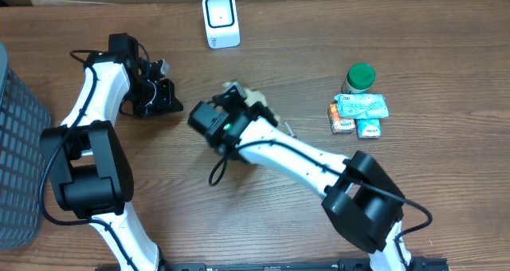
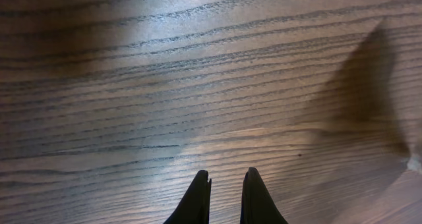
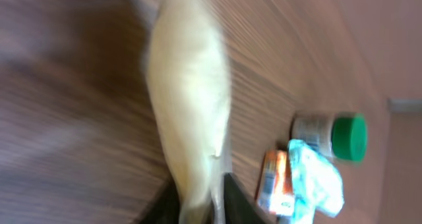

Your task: Scan the item barcode

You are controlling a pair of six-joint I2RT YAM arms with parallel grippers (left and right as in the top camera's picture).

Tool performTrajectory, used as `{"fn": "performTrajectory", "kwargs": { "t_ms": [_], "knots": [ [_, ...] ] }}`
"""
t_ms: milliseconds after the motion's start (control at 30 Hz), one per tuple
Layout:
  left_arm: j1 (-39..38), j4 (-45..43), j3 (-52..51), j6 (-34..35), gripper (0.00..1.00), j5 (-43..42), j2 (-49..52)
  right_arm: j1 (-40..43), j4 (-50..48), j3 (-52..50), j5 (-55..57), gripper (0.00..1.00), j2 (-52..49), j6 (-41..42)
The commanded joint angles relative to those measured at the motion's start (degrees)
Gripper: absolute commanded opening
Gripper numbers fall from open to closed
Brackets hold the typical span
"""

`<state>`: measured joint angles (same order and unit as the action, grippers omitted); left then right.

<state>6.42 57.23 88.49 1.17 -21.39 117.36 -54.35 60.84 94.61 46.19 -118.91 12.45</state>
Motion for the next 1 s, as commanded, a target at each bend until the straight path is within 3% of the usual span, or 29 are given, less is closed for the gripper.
{"fn": "performTrajectory", "kwargs": {
  "t_ms": [0,100,333,467,633,800,900,967],
  "knots": [
    [0.00,-0.07,0.85,0.13,0.04,0.61,0.17,-2.69,-1.60,1.14,-4.98,0.38,-0.26,-3.58],
    [0.00,-0.02,0.85,0.13,0.04,0.98,0.17,-4.48,-3.56,1.14,-11.34,0.57,-0.26,-3.58],
    [0.00,-0.02,0.81,0.13,0.04,1.05,0.17,-3.34,-6.60,1.25,-26.86,0.59,1.07,-3.58],
    [-0.13,0.00,0.74,0.26,0.04,0.72,0.20,2.49,-5.77,2.71,-35.08,0.63,4.39,-3.58],
    [-1.99,0.20,0.09,1.66,0.04,-0.85,0.20,14.43,-3.48,3.41,-46.69,0.83,8.59,-3.61],
    [-5.27,-0.39,0.00,1.60,0.04,-0.33,0.20,26.43,0.74,3.13,-64.35,0.82,8.17,-6.38],
    [-6.54,-1.55,0.00,1.66,0.04,1.99,0.20,29.53,2.91,2.80,-71.25,0.64,7.67,-8.04],
    [-6.80,-2.29,0.00,1.66,0.04,2.64,0.20,29.24,2.84,1.90,-71.19,0.60,7.67,-8.02]
  ]
}}
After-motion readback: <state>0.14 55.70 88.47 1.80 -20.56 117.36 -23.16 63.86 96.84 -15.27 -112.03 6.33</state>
